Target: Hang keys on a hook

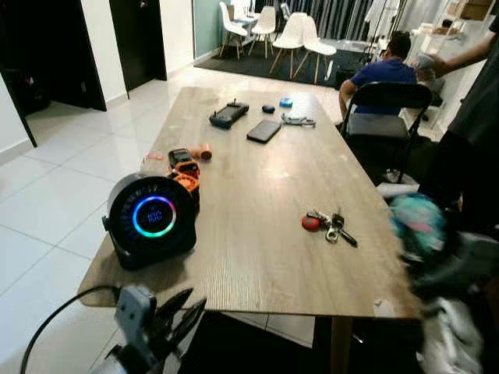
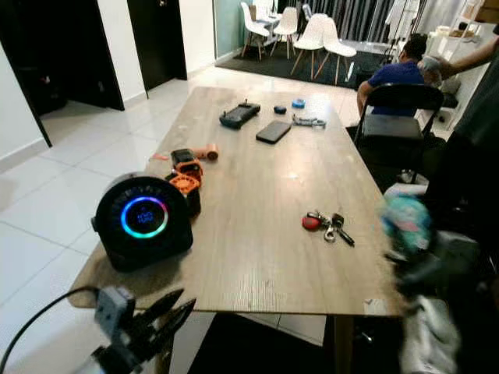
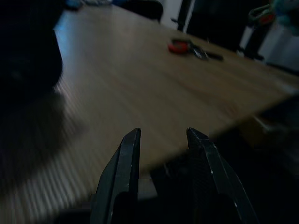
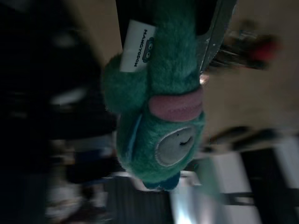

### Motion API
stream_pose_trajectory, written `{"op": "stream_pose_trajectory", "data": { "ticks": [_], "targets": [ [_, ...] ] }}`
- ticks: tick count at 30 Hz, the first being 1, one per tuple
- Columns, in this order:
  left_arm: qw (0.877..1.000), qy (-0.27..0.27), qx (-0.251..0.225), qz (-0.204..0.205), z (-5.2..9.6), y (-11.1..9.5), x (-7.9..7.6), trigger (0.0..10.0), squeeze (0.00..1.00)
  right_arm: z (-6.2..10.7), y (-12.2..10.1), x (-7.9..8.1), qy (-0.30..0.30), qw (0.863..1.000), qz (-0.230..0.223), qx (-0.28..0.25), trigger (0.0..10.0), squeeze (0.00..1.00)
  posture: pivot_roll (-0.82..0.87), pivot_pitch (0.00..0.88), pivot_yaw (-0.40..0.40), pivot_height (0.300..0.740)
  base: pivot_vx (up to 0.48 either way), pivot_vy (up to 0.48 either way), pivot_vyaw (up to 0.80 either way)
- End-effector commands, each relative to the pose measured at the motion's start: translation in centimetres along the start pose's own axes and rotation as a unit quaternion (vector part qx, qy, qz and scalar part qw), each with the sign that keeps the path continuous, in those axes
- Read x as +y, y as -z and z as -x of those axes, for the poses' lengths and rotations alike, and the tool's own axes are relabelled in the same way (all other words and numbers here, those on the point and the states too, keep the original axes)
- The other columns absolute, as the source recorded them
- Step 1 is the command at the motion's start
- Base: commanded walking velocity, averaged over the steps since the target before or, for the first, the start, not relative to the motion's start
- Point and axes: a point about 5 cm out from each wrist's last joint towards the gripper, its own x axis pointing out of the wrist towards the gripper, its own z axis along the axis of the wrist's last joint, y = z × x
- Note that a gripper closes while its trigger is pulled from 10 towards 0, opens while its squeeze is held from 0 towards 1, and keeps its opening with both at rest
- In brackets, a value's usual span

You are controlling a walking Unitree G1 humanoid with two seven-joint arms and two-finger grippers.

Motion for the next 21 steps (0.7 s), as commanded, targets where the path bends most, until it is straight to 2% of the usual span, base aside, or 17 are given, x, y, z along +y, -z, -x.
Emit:
{"op": "stream_pose_trajectory", "data": {
  "ticks": [1, 4, 5, 8, 9, 13, 14, 15, 20, 21],
  "targets": [
    [1.000, 0.013, 0.000, -0.006, 0.3, -0.1, -0.2, 10.0, 0.00, 0.5, -0.1, -0.6, 0.012, 1.000, 0.007, -0.005, 10.0, 0.00, 0.02, 0.119, -0.047, 0.740, 0.000, 0.000, 0.00],
    [1.000, 0.013, 0.014, -0.007, 1.3, 0.4, -0.3, 10.0, 0.00, 2.8, 1.1, -2.0, 0.027, 0.999, 0.027, 0.030, 10.0, 0.00, 0.02, 0.122, -0.052, 0.740, 0.000, 0.000, 0.00],
    [1.000, 0.013, 0.014, -0.007, 1.3, 0.4, -0.3, 10.0, 0.00, 2.8, 1.1, -2.0, 0.027, 0.999, 0.027, 0.030, 10.0, 0.00, 0.02, 0.122, -0.052, 0.740, 0.000, 0.000, 0.00],
    [0.999, 0.016, 0.035, -0.006, 2.3, 1.0, -0.7, 10.0, 0.00, 5.9, 2.8, -2.7, 0.022, 0.995, 0.058, 0.083, 10.0, 0.00, 0.02, 0.126, -0.059, 0.740, 0.000, 0.000, 0.00],
    [0.999, 0.016, 0.035, -0.006, 2.3, 1.0, -0.7, 10.0, 0.00, 5.9, 2.8, -2.7, 0.022, 0.995, 0.058, 0.083, 10.0, 0.00, 0.02, 0.126, -0.059, 0.740, 0.000, 0.000, 0.00],
    [0.998, 0.022, 0.065, -0.011, 3.4, 2.1, -1.0, 10.0, 0.00, 8.8, 4.6, -2.5, -0.008, 0.987, 0.083, 0.138, 10.0, 0.00, 0.02, 0.128, -0.060, 0.740, 0.000, 0.000, 0.00],
    [0.998, 0.022, 0.065, -0.011, 3.4, 2.1, -1.0, 10.0, 0.00, 8.8, 4.6, -2.5, -0.008, 0.987, 0.083, 0.138, 10.0, 0.00, 0.02, 0.128, -0.060, 0.740, 0.000, 0.000, 0.00],
    [0.996, 0.028, 0.080, -0.012, 4.0, 2.6, -1.3, 10.0, 0.00, 10.1, 5.6, -2.2, -0.025, 0.982, 0.092, 0.165, 10.0, 0.00, 0.02, 0.129, -0.060, 0.740, 0.000, 0.000, 0.00],
    [0.995, 0.034, 0.091, -0.013, 4.4, 2.9, -1.6, 10.0, 0.00, 11.2, 6.3, -2.1, -0.043, 0.976, 0.104, 0.189, 10.0, 0.00, 0.02, 0.130, -0.060, 0.740, 0.000, 0.000, 0.00],
    [0.995, 0.035, 0.097, -0.010, 4.9, 3.1, -1.8, 10.0, 0.00, 12.9, 7.2, -1.8, -0.074, 0.965, 0.120, 0.222, 10.0, 0.00, 0.03, 0.134, -0.061, 0.740, 0.000, 0.000, 0.00]
  ]
}}
